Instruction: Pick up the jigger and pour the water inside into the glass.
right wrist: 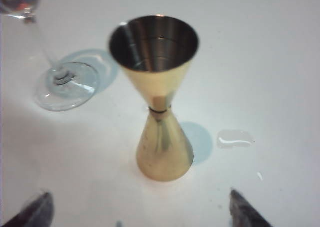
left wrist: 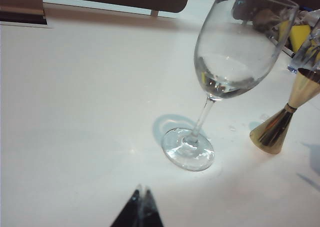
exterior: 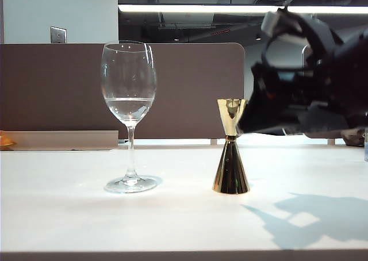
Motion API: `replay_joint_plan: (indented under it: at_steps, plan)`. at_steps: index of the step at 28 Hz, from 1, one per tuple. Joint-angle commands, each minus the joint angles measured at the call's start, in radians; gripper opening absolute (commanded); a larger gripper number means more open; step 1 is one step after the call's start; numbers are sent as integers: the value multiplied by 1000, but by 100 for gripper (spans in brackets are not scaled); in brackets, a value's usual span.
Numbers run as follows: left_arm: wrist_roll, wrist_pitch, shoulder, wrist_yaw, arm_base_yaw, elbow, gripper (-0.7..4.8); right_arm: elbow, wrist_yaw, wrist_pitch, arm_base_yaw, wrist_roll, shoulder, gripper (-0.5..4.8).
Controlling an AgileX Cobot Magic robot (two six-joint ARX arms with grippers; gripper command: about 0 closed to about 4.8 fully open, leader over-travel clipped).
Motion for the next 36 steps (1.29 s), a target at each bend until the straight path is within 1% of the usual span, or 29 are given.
replay_joint_plan:
  at_steps: [1,5,6,9,11,13,14,18,19,20,22,24,25,26,29,32,36]
  plan:
    - [1,13,1,1,1,3,-5,3,15,-50,-1,8,-84,479]
    - [1,13,1,1,1,3,-5,2,31,-35,-48,8,-107,479]
    - [1,13,1,1,1,3,-5,2,31,-34,-66,9,-113,471]
    - [1,13,1,1,1,3,-5,0,31,-35,-98,9,-128,406]
    - [1,13,1,1,1,3,-5,-1,31,-35,-123,9,-146,352]
    - [1,13,1,1,1,3,-5,-1,31,-35,-155,9,-167,288]
    - [1,13,1,1,1,3,-5,-1,30,-36,-171,9,-177,249]
    - [1,13,1,1,1,3,-5,-1,30,-37,-248,8,-217,44]
    - [1,13,1,1,1,3,-5,-1,29,-38,-263,8,-227,12]
    - [1,13,1,1,1,3,-5,-1,26,-39,-279,8,-236,-4]
    - [1,13,1,1,1,3,-5,-1,14,-44,-317,8,-255,-5]
    - [1,13,1,1,1,3,-5,-1,-21,-44,-362,8,-272,-5]
    - [1,13,1,1,1,3,-5,-1,-37,-45,-403,8,-287,-5]
    - [1,13,1,1,1,3,-5,-1,-37,-47,-427,8,-298,-5]
    - [1,13,1,1,1,3,-5,-1,-37,-51,-543,8,-351,-4]
    - [1,13,1,1,1,3,-5,0,-37,-43,-586,7,-372,-5]
    - [1,13,1,1,1,3,-5,0,-38,-24,-602,-23,-377,-5]
